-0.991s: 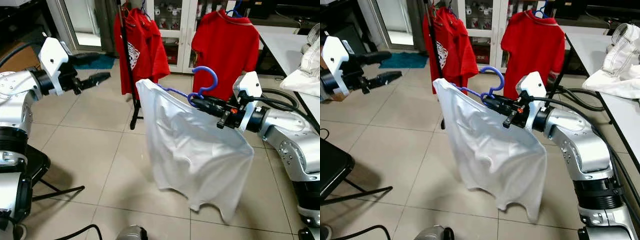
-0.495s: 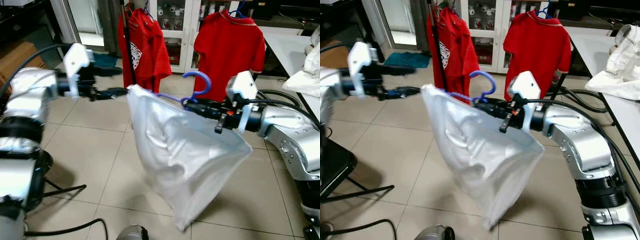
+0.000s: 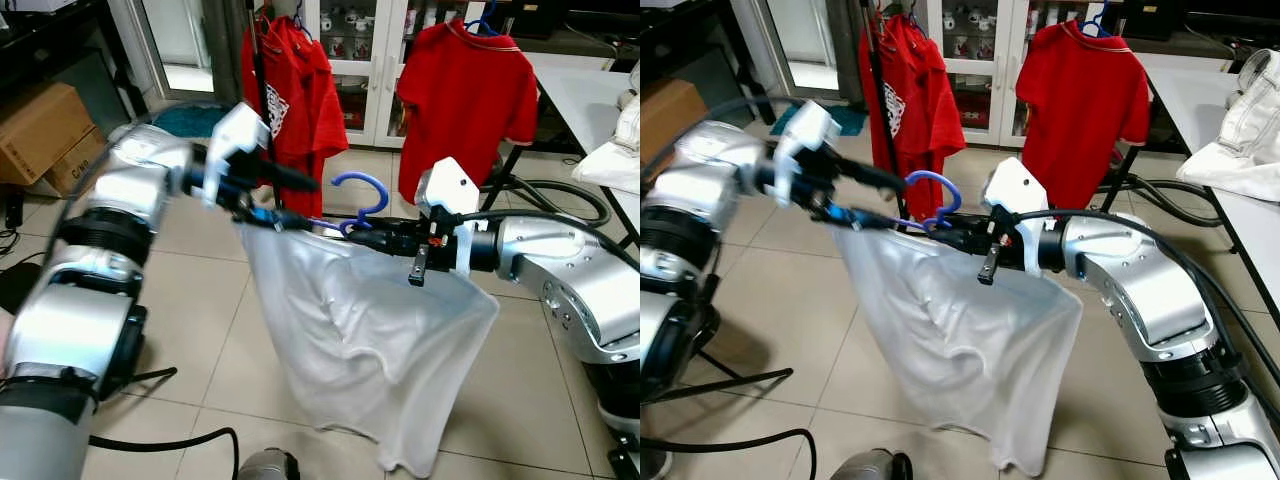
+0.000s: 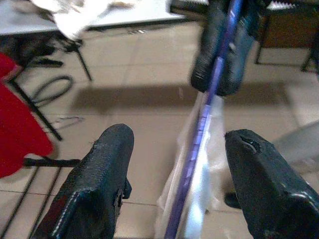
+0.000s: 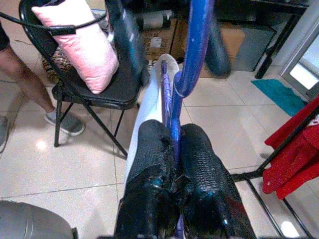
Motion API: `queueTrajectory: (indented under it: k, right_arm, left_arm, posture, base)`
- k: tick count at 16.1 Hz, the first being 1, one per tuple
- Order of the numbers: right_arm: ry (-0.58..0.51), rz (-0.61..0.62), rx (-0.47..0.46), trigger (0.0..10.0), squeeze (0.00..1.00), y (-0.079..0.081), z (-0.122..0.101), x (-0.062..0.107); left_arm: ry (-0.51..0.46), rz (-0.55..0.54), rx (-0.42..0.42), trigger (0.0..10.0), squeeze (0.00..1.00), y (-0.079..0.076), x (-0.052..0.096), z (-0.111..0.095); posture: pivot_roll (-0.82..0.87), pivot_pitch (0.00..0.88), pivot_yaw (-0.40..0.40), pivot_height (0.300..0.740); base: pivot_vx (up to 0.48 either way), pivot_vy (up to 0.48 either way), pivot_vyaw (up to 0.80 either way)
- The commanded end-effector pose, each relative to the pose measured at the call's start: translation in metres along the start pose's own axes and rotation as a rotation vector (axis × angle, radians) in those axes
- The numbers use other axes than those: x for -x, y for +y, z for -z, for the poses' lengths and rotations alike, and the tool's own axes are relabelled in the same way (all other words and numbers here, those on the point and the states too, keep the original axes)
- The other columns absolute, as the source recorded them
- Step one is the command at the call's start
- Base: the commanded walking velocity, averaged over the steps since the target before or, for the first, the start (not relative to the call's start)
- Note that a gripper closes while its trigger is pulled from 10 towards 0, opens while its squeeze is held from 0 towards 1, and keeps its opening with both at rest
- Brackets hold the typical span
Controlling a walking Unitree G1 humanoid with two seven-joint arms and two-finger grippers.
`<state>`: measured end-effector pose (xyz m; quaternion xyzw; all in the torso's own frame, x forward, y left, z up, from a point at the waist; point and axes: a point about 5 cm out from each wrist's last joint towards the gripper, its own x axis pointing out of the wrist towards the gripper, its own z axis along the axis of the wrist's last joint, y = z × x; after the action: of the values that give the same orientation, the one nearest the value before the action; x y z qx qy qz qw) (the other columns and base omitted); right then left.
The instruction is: Hang hanger
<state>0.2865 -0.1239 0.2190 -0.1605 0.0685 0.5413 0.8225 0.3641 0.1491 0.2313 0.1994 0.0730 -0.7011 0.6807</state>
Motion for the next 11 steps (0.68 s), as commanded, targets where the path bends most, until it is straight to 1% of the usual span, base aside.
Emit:
queueTrajectory:
  k: [1, 2, 3, 4, 5, 8, 11]
  right_arm:
    - [-0.003, -0.017, 0.047, 10.0, 0.00, 0.003, -0.009, 0.000]
    - [0.003, -0.024, 0.052, 10.0, 0.00, 0.004, -0.010, -0.001]
    - [0.004, -0.026, 0.053, 10.0, 0.00, 0.005, -0.011, -0.001]
    - [0.007, -0.029, 0.053, 10.0, 0.00, 0.006, -0.011, -0.002]
    - [0.007, -0.035, 0.054, 10.0, 0.00, 0.007, -0.012, -0.002]
    - [0.008, -0.060, 0.059, 10.0, 0.00, 0.010, -0.013, -0.002]
    - [0.009, -0.075, 0.064, 10.0, 0.00, 0.011, -0.014, -0.004]
  left_arm:
    - [0.016, 0.019, -0.021, 10.0, 0.00, 0.002, -0.001, -0.008]
    - [0.021, 0.066, -0.003, 5.8, 0.00, -0.001, -0.009, -0.008]
    - [0.022, 0.080, 0.001, 4.9, 0.00, -0.002, -0.012, -0.009]
    - [0.030, 0.093, 0.000, 0.7, 0.00, -0.003, -0.014, -0.009]
    - [0.045, 0.096, -0.005, 0.0, 0.00, -0.003, -0.014, -0.007]
    - [0.056, 0.125, -0.010, 0.0, 0.00, -0.007, -0.015, -0.006]
    - [0.052, 0.153, -0.011, 0.0, 0.00, -0.010, -0.018, -0.006]
  posture:
    - [-0.02, 0.000, 0.098, 0.740]
    - [-0.02, 0.000, 0.103, 0.740]
    - [-0.02, 0.000, 0.103, 0.740]
    - [-0.02, 0.000, 0.104, 0.740]
    - [-0.02, 0.000, 0.105, 0.740]
    - [-0.02, 0.000, 0.099, 0.740]
    - [-0.02, 0.000, 0.097, 0.740]
  base:
    - [0.000, 0.000, 0.00]
    - [0.000, 0.000, 0.00]
    - [0.000, 0.000, 0.00]
    - [0.000, 0.000, 0.00]
    - [0.000, 0.000, 0.00]
    - [0.000, 0.000, 0.00]
    - [0.000, 0.000, 0.00]
